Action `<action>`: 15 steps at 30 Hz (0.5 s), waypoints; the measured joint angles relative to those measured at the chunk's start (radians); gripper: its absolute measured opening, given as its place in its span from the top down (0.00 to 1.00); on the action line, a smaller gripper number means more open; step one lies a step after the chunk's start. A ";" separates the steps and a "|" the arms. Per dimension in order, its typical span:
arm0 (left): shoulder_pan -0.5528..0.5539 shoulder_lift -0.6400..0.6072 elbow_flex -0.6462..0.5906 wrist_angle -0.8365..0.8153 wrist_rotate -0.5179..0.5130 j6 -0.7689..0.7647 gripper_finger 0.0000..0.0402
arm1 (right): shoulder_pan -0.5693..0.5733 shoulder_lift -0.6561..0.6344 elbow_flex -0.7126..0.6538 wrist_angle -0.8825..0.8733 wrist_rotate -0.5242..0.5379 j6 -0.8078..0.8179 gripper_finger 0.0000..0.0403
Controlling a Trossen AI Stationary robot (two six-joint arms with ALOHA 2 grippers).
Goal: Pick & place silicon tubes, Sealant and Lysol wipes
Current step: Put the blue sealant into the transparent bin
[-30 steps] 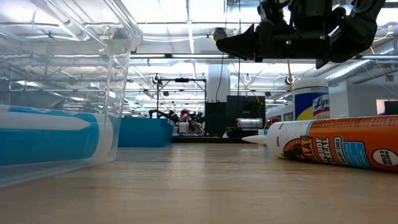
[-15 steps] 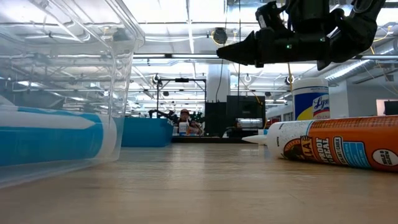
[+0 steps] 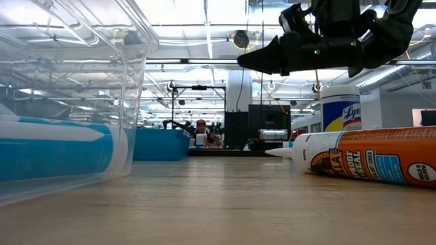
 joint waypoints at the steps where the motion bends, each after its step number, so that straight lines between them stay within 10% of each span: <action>1: 0.006 0.000 0.000 0.000 0.000 0.013 0.31 | 0.000 -0.011 0.000 -0.024 0.005 0.018 0.36; 15: 0.251 -0.084 -0.123 0.080 0.199 0.084 0.29 | -0.045 -0.236 0.000 -0.425 0.155 0.109 0.36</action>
